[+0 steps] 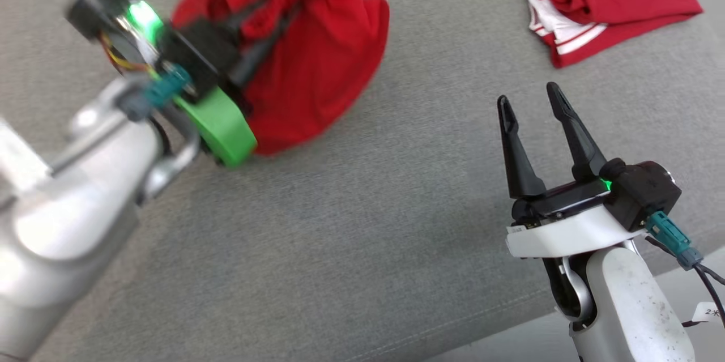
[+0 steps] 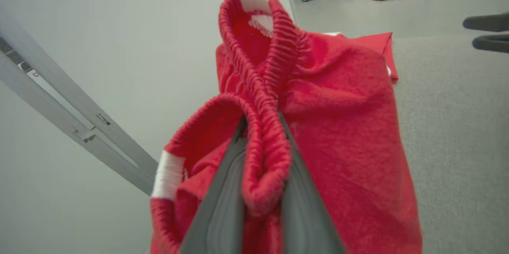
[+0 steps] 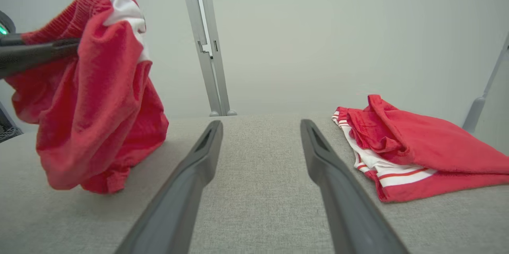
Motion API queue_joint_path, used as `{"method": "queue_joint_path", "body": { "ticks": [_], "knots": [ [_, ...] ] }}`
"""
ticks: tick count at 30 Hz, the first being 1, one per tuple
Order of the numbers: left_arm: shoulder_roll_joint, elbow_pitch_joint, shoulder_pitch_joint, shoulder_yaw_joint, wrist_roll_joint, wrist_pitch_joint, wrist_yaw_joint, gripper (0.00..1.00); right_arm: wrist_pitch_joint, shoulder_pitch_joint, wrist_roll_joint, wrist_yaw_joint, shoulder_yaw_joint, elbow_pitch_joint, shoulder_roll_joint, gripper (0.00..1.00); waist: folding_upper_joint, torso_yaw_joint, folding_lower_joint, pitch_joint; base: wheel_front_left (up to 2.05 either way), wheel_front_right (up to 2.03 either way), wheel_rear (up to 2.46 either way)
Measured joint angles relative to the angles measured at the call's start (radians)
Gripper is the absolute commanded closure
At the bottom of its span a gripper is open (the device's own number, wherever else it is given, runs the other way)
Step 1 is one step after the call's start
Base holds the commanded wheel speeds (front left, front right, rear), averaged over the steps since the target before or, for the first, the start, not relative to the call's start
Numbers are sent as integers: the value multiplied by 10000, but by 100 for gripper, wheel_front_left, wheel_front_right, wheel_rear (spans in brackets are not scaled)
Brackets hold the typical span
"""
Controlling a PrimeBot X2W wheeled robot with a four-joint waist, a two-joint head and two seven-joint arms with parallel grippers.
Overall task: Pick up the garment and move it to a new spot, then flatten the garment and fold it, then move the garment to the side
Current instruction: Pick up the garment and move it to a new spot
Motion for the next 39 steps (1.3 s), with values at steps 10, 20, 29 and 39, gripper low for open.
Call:
{"method": "queue_joint_path", "body": {
  "ticks": [10, 20, 29, 39],
  "knots": [
    [-965, 2380, 2221, -1402, -98, -1058, 94, 92, -2, 3, 186, 0, -15, 33, 19, 0, 0, -530, 0, 331, 0, 0, 0],
    [-1572, 2408, 3620, -702, -219, -1848, 1427, 0, 0, 526, 27, 2, 174, 291, 27, 0, 0, -113, 0, -454, 0, 0, 0],
    [-2080, -155, 6826, 2612, -42, -1891, 2702, 0, 0, 1312, -29, 0, 173, 533, 23, 0, 0, 714, 0, -1634, 0, 0, 0],
    [-3923, -1406, 9936, 6157, 1348, -1908, 2305, 0, 0, 2030, -27, 0, 228, 690, 21, 0, 0, 1477, 0, -2945, 0, 0, 0]
  ]
}}
